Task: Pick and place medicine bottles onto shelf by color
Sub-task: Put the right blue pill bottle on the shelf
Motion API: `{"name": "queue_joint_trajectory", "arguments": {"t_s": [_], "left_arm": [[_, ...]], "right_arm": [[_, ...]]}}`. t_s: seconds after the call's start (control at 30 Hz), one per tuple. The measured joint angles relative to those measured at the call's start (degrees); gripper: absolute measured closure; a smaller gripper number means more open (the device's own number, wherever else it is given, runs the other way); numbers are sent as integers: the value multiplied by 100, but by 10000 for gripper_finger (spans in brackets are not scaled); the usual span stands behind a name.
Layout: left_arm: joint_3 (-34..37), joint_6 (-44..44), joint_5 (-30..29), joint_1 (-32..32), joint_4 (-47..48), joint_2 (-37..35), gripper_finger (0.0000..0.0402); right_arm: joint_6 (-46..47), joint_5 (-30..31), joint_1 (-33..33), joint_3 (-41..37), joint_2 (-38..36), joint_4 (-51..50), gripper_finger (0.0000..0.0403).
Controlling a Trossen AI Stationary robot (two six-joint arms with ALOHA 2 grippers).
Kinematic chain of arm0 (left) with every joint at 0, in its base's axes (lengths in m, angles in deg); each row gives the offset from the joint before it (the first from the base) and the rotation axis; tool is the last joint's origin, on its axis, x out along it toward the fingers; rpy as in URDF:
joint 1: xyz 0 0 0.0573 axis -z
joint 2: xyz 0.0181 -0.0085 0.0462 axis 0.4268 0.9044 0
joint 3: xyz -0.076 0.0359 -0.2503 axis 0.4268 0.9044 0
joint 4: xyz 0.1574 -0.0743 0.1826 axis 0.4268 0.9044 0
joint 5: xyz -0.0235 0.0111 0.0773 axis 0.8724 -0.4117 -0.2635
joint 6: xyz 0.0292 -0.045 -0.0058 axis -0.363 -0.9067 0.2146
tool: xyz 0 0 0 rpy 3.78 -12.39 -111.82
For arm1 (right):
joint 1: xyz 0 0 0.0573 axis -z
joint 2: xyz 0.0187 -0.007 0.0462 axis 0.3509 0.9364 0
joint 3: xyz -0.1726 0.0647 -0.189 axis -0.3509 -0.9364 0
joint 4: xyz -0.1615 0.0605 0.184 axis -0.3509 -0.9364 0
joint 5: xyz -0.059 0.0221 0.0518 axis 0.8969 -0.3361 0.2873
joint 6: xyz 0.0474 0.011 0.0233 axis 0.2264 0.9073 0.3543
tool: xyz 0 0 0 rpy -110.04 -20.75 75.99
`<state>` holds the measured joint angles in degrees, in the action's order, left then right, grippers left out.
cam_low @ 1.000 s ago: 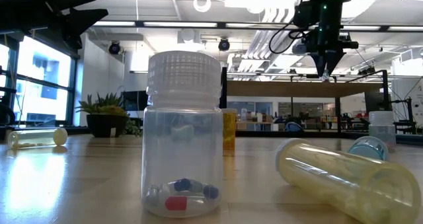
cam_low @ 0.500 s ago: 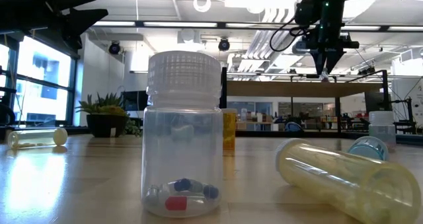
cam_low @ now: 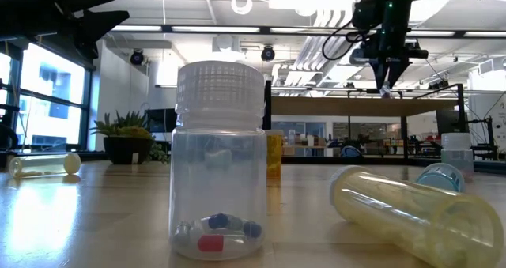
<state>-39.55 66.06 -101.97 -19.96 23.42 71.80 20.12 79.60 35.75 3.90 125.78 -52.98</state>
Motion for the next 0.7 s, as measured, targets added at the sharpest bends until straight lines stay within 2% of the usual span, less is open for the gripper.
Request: {"name": "queue_joint_trajectory", "arguments": {"t_s": [0.7], "left_arm": [[0, 10, -1, -1, -1, 0, 204]], "right_arm": [[-155, 315, 0, -1, -2, -75, 282]]}}
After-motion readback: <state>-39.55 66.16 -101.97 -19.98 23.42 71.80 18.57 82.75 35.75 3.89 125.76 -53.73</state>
